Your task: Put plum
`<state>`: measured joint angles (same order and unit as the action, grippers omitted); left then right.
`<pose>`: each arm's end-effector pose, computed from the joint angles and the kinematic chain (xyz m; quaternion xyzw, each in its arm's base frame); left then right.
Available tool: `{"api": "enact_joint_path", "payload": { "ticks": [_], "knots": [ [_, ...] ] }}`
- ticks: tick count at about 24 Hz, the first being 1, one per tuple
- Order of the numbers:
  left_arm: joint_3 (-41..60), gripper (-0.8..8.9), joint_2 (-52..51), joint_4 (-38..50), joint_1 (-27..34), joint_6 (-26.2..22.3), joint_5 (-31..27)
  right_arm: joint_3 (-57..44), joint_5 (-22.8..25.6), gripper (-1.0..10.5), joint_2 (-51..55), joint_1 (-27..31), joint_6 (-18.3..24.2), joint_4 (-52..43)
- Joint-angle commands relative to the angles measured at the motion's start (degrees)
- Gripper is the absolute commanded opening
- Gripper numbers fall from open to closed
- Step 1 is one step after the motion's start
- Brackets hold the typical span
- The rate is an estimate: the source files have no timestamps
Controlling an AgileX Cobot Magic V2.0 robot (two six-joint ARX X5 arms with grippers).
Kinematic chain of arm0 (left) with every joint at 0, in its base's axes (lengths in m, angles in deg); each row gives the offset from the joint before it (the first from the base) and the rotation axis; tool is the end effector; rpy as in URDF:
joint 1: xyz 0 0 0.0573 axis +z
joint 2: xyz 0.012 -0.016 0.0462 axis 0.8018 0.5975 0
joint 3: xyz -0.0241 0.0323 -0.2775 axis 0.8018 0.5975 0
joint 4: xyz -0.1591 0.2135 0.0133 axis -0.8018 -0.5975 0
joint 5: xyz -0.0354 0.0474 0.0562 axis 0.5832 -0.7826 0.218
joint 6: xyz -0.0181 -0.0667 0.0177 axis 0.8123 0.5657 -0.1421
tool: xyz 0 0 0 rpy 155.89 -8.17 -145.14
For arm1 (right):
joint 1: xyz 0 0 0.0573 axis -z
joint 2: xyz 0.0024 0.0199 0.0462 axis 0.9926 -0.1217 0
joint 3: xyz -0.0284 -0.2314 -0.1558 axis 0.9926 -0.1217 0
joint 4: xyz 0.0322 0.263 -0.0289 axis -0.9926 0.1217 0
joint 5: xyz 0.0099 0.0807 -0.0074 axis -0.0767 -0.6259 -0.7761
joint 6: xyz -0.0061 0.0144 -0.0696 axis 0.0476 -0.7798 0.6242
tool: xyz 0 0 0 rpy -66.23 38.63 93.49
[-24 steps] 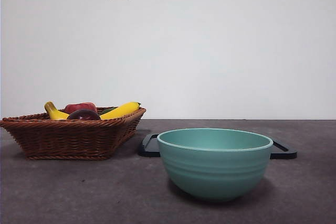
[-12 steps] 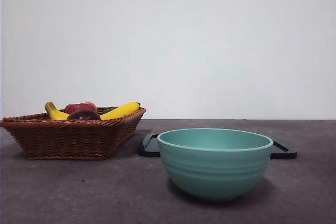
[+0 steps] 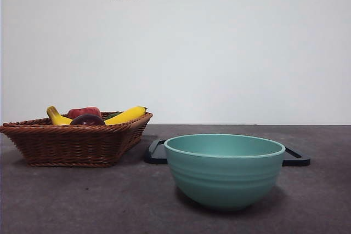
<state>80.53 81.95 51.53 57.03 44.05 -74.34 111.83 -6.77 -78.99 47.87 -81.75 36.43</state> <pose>0.1187 0.0007 0.1542 0.0723 0.0699 -0.0367 0.9943 0.1143 0.0979 0.3401 0.0021 0.3880 0.3652 0.8462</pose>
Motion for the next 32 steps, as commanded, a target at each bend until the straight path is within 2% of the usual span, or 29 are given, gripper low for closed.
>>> {"api": "enact_joint_path", "payload": {
  "ticks": [1, 5, 8, 13, 16, 22, 28, 32],
  "knots": [
    [1.2, 0.09, -0.02, -0.44, 0.11, -0.04, -0.11, 0.85, -0.07, 0.1, -0.31, -0.26, 0.39, -0.57],
    [1.2, 0.09, -0.02, -0.44, 0.11, -0.04, -0.11, 0.7, 2.16, 0.1, 0.68, 2.23, 5.09, -1.97],
    [1.2, 0.09, -0.02, -0.44, 0.11, -0.04, -0.11, -2.75, 2.56, 0.1, 4.63, 9.99, 7.13, -10.43],
    [1.2, 0.09, -0.02, -0.44, 0.11, -0.04, -0.11, -18.62, 3.45, 0.1, 16.74, 26.45, 10.01, -29.11],
    [1.2, 0.09, -0.02, -0.44, 0.11, -0.04, -0.11, -30.58, 3.48, 0.1, 25.0, 31.74, 11.58, -39.69],
    [1.2, 0.09, -0.02, -0.46, 0.11, -0.04, -0.11, -44.92, 6.75, 0.1, 35.36, 34.07, 11.54, -50.21],
    [1.2, 0.09, -0.02, -0.46, 0.11, -0.04, -0.11, -52.19, 9.35, 0.1, 41.72, 34.14, 11.5, -50.73],
    [1.18, 0.09, -0.02, -0.44, 0.11, -0.04, -0.11, -55.17, 9.42, 0.1, 43.69, 34.16, 11.47, -50.69]
  ]
}}
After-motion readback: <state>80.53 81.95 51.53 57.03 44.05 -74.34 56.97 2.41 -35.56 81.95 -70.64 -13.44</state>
